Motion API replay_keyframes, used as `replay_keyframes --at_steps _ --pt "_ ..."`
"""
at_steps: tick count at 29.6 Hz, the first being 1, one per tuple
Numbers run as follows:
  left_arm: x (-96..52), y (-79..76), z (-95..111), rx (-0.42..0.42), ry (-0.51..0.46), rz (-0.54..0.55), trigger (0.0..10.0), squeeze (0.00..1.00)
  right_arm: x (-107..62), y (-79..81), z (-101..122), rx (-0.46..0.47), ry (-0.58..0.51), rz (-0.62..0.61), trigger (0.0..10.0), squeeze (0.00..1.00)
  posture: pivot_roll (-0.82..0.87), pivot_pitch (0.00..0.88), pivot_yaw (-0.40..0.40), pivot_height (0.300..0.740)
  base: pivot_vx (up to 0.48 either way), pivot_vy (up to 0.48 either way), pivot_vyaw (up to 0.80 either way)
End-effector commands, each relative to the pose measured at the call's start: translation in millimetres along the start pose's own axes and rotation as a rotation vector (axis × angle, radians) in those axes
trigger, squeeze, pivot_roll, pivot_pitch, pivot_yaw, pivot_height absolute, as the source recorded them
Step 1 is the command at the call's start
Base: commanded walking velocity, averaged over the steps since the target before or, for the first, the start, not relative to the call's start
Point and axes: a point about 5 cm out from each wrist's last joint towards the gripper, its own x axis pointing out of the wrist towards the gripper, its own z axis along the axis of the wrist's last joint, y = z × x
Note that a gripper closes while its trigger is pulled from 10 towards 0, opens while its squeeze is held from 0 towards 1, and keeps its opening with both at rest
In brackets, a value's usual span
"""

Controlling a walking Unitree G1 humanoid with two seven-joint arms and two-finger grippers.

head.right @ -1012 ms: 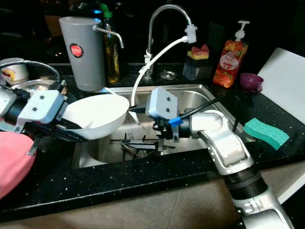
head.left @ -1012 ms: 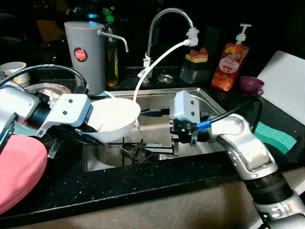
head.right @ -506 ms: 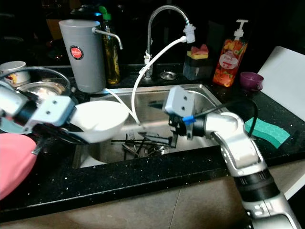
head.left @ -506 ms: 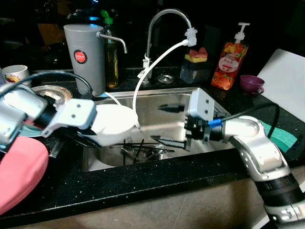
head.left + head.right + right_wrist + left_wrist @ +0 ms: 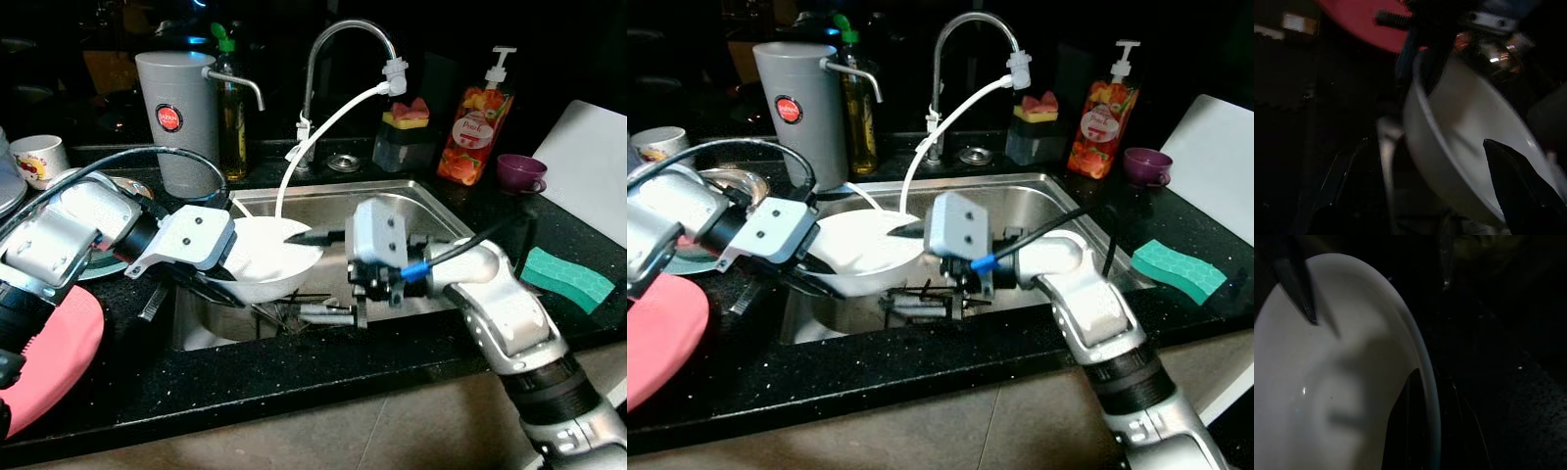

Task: Kitchen organization

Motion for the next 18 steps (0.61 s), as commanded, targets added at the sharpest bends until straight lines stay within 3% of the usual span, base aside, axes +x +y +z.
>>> replay_keyframes --at_steps 1,12,13,14,15,18 --pt "-0.6 2.3 11 0.047 -0.033 -0.018 10.0 0.0 3.2 9.4 -5 0.005 0.026 0.055 10.0 0.0 0.12 0.075 -0.026 0.74 0.0 0.0 0.0" --pt "15.3 3.6 20 0.074 -0.109 -0.063 10.0 0.0 12.4 5.1 -3 -0.113 0.072 0.071 10.0 0.0 0.11 0.076 -0.026 0.74 0.0 0.0 0.0" --pt "17.1 4.0 21 0.075 -0.121 -0.064 10.0 0.0 13.7 3.8 -2 -0.124 0.072 0.072 9.0 0.0 0.11 0.076 -0.026 0.74 0.0 0.0 0.0" --pt "18.3 4.2 21 0.075 -0.129 -0.064 10.0 0.0 14.9 2.8 -1 -0.131 0.07 0.072 8.6 0.0 0.11 0.076 -0.026 0.74 0.0 0.0 0.0" --pt "19.4 4.8 22 0.074 -0.141 -0.061 10.0 0.0 16.4 2.0 0 -0.135 0.067 0.072 5.9 0.0 0.11 0.076 -0.026 0.74 0.0 0.0 0.0" --pt "20.4 8.6 24 0.068 -0.182 -0.026 10.0 0.0 20.8 -0.4 1 -0.145 0.051 0.063 0.0 0.0 0.1 0.071 -0.038 0.74 0.0 0.0 0.0"
